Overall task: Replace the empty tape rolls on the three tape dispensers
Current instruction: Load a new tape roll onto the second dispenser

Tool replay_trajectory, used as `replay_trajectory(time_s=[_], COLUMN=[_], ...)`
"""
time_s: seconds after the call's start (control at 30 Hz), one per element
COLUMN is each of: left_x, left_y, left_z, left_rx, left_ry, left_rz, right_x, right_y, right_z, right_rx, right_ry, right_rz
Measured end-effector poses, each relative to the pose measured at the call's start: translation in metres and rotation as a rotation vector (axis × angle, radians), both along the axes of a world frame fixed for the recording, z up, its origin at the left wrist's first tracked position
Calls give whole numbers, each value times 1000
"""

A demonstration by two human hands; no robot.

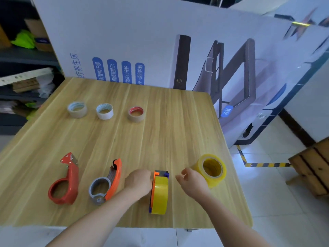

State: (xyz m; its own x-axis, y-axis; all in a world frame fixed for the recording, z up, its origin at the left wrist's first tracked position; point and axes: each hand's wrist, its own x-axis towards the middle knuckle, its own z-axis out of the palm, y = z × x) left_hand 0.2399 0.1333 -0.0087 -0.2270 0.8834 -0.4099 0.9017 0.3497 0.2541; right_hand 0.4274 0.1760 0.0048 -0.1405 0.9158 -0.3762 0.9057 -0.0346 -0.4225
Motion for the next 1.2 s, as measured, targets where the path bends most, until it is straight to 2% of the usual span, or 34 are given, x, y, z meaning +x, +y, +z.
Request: replay_trajectory(time_s=[0.13, 0.3, 0.57, 0.83, 0.93, 1.0, 1.2], left_x=[16, 58, 126, 171, 177, 177, 170], left_y=[27, 57, 98, 131, 134, 134, 129], left_z=[16, 23, 9, -7, -9, -10, -2], left_rx=[131, 249, 173, 106, 105, 167, 540], left_ry=[148, 252, 191, 92, 22, -62, -278], left_rz=[-191, -414, -466, -286, -173, -69, 110], right_x=[26, 64, 111, 137, 138, 138, 134], right_y=[13, 28, 65, 98, 105, 108, 119], right_z=[10, 19, 4, -20, -22, -20, 2], right_rx=[165, 195, 173, 55, 25, 33, 199], right_ry=[-151, -279, -338, -230, -143, -75, 154], right_rz=[44, 42, 16, 60, 7, -43, -94])
